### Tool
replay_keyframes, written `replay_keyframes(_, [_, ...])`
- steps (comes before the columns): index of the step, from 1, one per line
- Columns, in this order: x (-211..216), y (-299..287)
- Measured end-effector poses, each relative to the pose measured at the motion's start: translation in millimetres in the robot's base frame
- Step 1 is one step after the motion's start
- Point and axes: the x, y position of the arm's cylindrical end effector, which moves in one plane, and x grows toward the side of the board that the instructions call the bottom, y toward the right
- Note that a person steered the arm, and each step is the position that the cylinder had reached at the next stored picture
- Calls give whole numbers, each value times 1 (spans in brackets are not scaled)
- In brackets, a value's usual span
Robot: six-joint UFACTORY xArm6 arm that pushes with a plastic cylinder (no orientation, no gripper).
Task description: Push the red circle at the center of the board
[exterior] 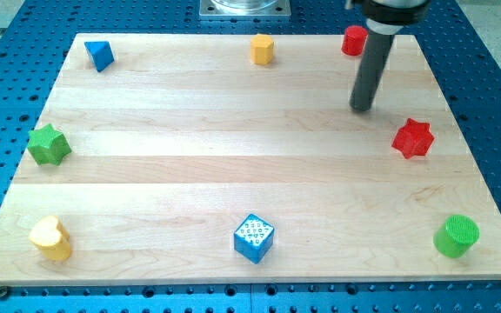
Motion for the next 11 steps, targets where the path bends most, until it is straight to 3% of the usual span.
replay_keyframes(1, [-8, 40])
replay_keyframes(2, [-53, 63])
replay_keyframes(4, [-169, 47])
replay_keyframes(5, [-155, -10])
replay_keyframes(7, [-32, -142])
replay_keyframes(9, [15, -127])
replay_keyframes(11, [38, -258])
